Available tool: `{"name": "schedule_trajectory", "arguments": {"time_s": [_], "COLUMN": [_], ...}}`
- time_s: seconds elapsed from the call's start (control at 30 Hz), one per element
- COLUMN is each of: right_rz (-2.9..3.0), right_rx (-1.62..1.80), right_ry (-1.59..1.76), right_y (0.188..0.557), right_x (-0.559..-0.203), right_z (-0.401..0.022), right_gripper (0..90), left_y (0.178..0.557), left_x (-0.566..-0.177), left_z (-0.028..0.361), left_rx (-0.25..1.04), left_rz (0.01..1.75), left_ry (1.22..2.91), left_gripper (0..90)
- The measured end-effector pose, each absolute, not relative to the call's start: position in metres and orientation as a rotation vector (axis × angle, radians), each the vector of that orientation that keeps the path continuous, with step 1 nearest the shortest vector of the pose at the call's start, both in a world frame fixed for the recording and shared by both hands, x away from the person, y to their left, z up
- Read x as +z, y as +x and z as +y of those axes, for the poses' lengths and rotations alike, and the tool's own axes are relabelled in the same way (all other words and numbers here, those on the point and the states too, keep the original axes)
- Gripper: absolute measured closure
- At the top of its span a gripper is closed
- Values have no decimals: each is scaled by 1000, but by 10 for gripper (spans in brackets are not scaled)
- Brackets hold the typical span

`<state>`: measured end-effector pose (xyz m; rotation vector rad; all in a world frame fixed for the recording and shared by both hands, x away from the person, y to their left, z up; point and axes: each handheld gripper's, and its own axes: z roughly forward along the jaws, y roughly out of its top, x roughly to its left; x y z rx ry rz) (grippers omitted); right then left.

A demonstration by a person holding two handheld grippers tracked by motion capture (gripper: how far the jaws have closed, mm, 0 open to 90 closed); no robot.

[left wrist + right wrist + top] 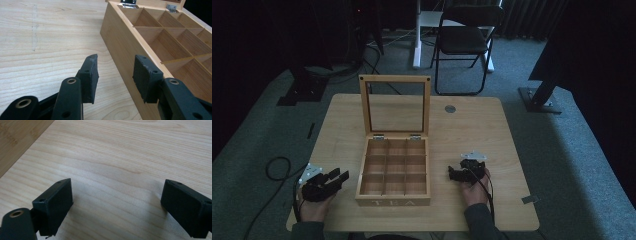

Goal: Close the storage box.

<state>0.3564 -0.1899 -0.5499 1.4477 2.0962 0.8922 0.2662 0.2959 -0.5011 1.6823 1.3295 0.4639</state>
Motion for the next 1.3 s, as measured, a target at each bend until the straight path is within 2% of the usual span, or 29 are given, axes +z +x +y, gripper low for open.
{"name": "schedule_trajectory", "arguments": {"time_s": [0.47, 0.77, 0.87, 0.97, 1.3], "right_rz": [2105, 2133, 2134, 2121, 2155], "right_rx": [882, 852, 827, 840, 917], "right_ry": [1454, 1468, 1487, 1480, 1447], "right_y": [357, 357, 357, 354, 353], "right_x": [-548, -541, -537, -534, -517], "right_z": [-188, -186, -186, -186, -185], "right_gripper": [134, 353, 463, 494, 510], "left_y": [269, 277, 279, 281, 287], "left_x": [-500, -493, -491, -489, -488], "left_z": [294, 293, 292, 291, 289], "left_rx": [465, 481, 485, 493, 481], "left_rz": [1326, 1311, 1304, 1306, 1300], "left_ry": [1699, 1720, 1727, 1734, 1747], "left_gripper": [546, 515, 512, 509, 492]}}
